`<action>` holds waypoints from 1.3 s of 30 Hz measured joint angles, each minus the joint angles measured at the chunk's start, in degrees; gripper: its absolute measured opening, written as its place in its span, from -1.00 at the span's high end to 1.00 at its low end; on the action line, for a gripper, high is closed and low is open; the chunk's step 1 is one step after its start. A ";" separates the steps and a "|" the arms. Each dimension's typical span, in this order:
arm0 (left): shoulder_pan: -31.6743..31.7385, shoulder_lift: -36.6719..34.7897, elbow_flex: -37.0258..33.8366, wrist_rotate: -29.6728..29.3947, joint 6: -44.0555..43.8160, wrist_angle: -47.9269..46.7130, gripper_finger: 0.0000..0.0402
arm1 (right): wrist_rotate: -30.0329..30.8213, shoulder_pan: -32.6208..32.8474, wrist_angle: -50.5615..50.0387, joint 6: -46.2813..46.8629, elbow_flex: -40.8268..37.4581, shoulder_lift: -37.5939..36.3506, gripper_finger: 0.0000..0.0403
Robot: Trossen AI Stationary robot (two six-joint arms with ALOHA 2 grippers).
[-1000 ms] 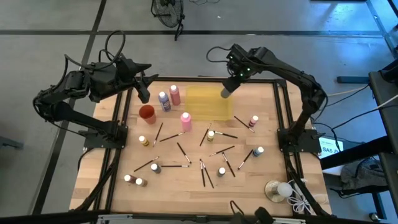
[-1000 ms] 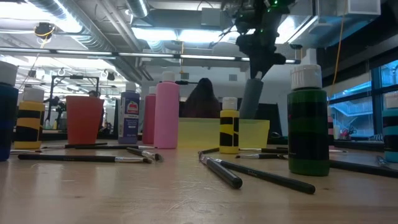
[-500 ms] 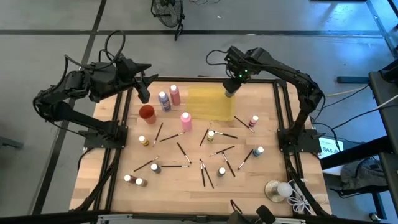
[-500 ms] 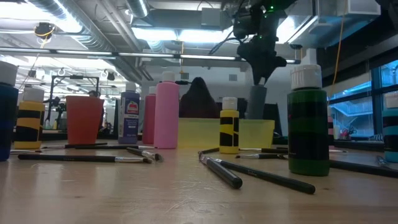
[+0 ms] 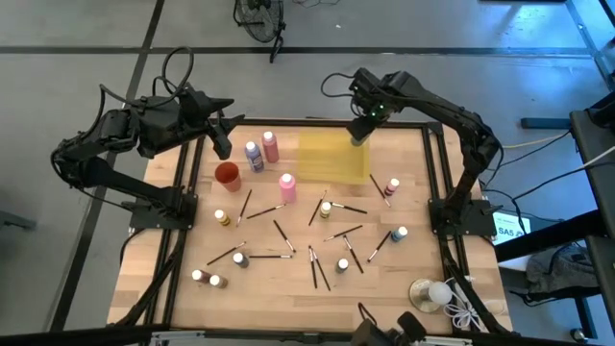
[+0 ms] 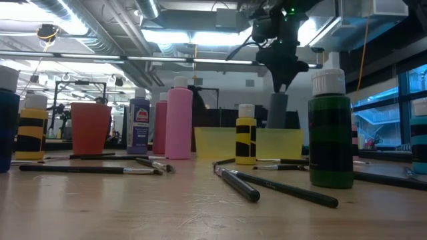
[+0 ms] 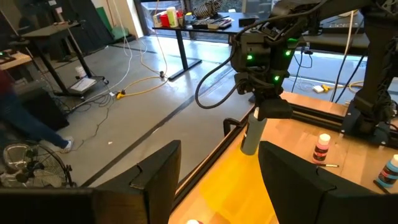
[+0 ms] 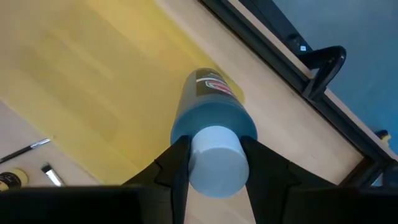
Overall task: Pick & Place Paint Supplies
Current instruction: Put the large black paint bottle into the yellow bin
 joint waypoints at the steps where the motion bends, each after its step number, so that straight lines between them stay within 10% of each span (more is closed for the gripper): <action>1: 0.02 0.00 0.00 0.00 0.00 0.00 -0.05 | 0.00 -0.12 0.00 0.02 0.00 0.15 0.39; 39: 0.00 0.00 0.00 0.04 0.00 -0.04 -0.05 | -0.69 -0.74 1.30 -3.00 0.17 6.99 0.27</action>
